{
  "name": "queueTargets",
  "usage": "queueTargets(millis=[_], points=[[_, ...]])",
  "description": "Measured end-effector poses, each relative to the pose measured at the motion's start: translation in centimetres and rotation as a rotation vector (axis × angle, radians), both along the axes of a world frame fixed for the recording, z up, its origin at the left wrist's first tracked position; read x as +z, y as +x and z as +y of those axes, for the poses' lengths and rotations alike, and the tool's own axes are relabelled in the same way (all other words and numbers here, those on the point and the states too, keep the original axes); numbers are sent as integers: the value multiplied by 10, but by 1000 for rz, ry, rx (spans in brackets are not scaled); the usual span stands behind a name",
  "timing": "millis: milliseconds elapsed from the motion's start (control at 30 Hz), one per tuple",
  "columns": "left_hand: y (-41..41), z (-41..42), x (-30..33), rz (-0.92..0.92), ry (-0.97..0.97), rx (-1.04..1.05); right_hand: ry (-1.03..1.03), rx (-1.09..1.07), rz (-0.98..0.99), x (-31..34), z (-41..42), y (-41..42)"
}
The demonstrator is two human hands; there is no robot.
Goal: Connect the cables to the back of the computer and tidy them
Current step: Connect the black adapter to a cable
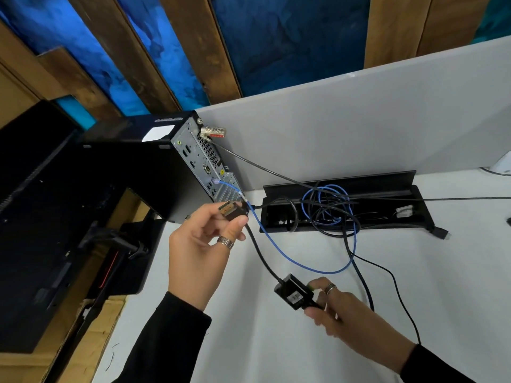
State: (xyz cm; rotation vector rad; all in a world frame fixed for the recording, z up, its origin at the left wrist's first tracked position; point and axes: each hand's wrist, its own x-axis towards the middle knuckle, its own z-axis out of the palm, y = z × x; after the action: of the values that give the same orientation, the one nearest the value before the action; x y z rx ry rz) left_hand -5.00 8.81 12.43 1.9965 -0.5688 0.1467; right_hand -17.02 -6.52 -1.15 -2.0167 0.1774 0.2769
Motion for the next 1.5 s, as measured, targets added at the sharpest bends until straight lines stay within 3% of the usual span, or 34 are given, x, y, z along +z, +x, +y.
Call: queueTargets(millis=[133,367,633,867,1133,1267,1500], points=[[1,3,-4,134,-103,-9,25,76,27,20,2,11],[16,4,-11,193,-188,-14,138,20,-164,46,20,61],[60,13,-13,123,-85,18,480,-44,-299,62,34,124],[96,18,-21,48,-75,-3,514,-67,-380,62,34,161],[115,15,-23,37,-26,13,392,-109,-480,62,31,180],[124,18,-4,-7,236,14,280,-176,-550,70,22,189],[144,17,64,-463,533,-26,-130,-165,-608,83,13,212]])
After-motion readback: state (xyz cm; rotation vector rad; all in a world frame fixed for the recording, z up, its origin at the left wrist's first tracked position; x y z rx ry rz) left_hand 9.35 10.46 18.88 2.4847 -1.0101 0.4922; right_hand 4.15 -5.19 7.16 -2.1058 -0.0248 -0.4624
